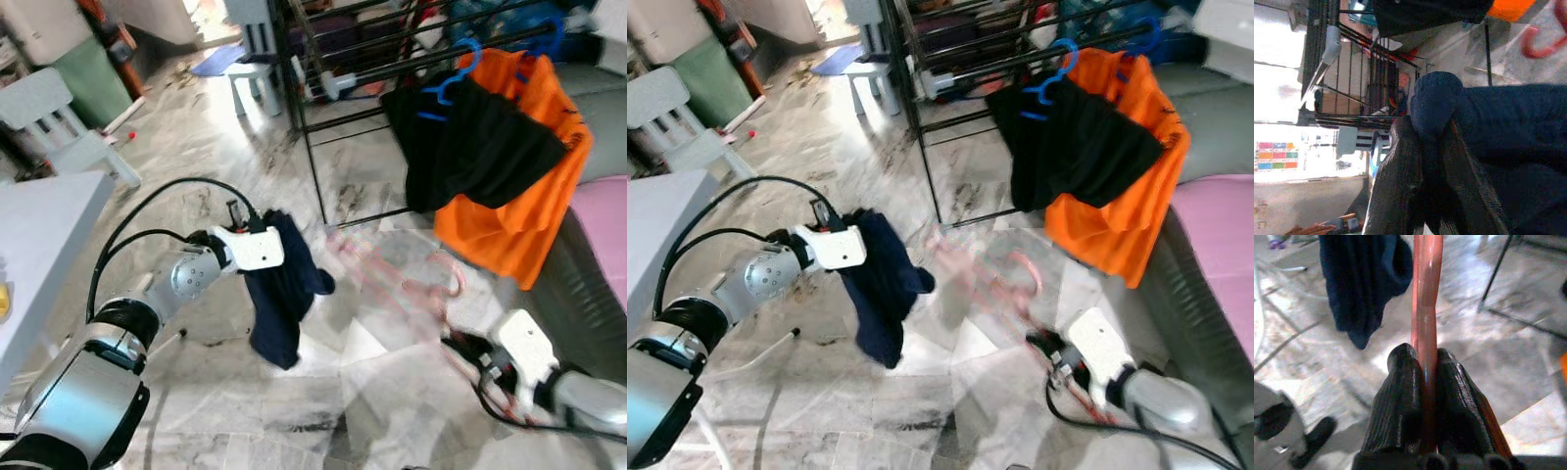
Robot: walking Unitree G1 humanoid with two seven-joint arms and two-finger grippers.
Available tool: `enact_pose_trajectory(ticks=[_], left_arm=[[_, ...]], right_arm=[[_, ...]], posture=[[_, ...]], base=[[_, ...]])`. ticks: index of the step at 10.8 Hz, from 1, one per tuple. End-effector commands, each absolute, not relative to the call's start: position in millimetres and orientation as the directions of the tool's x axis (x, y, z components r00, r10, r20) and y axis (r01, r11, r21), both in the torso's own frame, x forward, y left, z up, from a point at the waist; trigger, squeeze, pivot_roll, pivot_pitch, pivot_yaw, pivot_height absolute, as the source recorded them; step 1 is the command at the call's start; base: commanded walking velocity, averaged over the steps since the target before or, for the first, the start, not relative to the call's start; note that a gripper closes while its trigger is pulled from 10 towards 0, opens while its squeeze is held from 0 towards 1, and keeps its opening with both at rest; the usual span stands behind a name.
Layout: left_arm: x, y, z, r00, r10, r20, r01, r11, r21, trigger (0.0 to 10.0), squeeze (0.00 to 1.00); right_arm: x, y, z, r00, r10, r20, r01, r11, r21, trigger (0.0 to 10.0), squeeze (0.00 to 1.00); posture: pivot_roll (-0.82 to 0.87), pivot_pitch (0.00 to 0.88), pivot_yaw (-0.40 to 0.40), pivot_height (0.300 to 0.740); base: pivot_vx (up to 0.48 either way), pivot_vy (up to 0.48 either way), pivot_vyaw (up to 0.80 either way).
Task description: Hang hanger
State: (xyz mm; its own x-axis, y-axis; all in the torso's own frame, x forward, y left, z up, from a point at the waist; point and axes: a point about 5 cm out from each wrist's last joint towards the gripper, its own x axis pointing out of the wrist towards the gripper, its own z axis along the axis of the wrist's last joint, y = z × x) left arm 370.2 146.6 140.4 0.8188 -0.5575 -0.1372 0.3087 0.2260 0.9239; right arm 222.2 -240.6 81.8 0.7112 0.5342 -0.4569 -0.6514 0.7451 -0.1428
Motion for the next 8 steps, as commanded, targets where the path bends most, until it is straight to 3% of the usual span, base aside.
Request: enact_pose_trajectory(ticks=[1,4,6,8], left_arm=[[373.5,149.8,150.3,0.824,-0.557,-0.106,0.272,0.224,0.936,10.0,0.0],[370.5,148.7,148.5,0.809,-0.582,-0.087,0.278,0.247,0.928,10.0,0.0],[364.1,143.6,145.5,0.763,-0.641,-0.088,0.326,0.263,0.908,10.0,0.0],[362.8,153.5,131.2,0.796,-0.586,-0.152,0.337,0.222,0.915,10.0,0.0]], right_arm=[[218.7,-233.8,84.0,0.674,0.58,-0.458,-0.691,0.714,-0.112,10.0,0.0],[207.7,-237.1,80.8,0.605,0.599,-0.524,-0.729,0.682,-0.062,10.0,0.0],[210.0,-235.4,80.7,0.598,0.599,-0.532,-0.738,0.671,-0.074,10.0,0.0],[212.8,-248.9,90.0,0.624,0.568,-0.536,-0.719,0.686,-0.11,10.0,0.0]], posture=[[-0.11,0.114,0.188,0.74],[-0.1,0.119,0.187,0.74],[-0.1,0.121,0.186,0.74],[-0.1,0.12,0.187,0.74]], base=[[0.0,0.0,0.0],[0.0,0.0,0.0],[0.0,0.0,0.0],[0.0,0.0,0.0]])
